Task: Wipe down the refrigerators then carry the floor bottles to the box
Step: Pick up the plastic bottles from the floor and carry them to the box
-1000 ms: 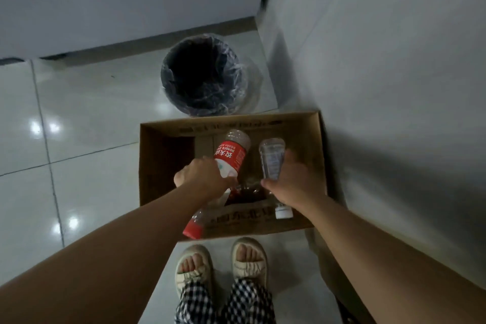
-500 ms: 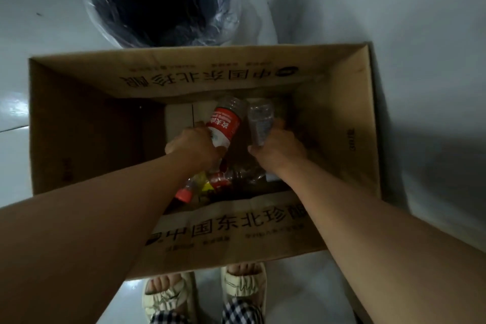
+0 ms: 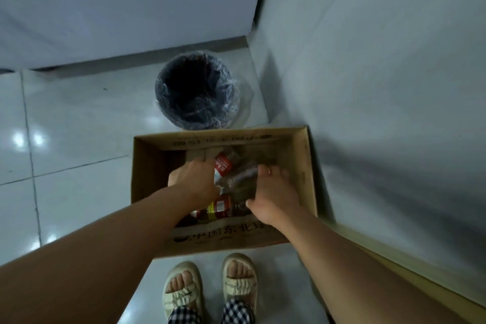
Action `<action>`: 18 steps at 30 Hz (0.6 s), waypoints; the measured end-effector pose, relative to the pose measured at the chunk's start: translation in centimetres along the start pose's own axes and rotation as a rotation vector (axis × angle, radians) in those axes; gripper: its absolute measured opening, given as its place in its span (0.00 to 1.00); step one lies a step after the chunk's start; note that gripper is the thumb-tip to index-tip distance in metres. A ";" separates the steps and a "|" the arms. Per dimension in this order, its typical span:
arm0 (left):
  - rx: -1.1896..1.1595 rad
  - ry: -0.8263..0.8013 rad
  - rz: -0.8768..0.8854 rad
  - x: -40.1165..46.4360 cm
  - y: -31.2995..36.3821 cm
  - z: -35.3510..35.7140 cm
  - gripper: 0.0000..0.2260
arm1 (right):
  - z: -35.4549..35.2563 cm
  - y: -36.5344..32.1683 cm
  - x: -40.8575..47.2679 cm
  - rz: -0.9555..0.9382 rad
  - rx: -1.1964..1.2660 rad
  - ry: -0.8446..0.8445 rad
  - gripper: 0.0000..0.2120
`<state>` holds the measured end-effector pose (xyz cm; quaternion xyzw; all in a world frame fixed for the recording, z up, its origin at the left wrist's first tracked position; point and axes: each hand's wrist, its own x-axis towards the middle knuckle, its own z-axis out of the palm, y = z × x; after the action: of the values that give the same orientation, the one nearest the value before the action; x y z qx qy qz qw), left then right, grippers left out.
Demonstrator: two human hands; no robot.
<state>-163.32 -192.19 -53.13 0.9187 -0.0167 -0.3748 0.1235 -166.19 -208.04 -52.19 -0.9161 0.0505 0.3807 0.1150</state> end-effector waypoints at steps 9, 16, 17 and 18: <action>0.075 0.141 0.064 -13.6 1.0 -14.9 0.22 | -13.0 -6.7 -12.5 -0.105 -0.049 0.082 0.37; 0.175 0.246 0.078 -25.0 0.2 -25.9 0.24 | -22.8 -11.9 -22.8 -0.202 -0.146 0.207 0.37; 0.183 0.261 0.083 -26.6 0.1 -27.3 0.24 | -24.1 -12.5 -24.3 -0.210 -0.161 0.217 0.37; 0.193 0.275 0.090 -28.1 -0.1 -28.5 0.25 | -25.2 -13.2 -25.6 -0.223 -0.186 0.230 0.36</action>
<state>-163.71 -182.55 -14.29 0.9672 -0.0766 -0.2364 0.0527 -164.61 -201.42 -14.53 -0.9602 -0.0739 0.2615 0.0646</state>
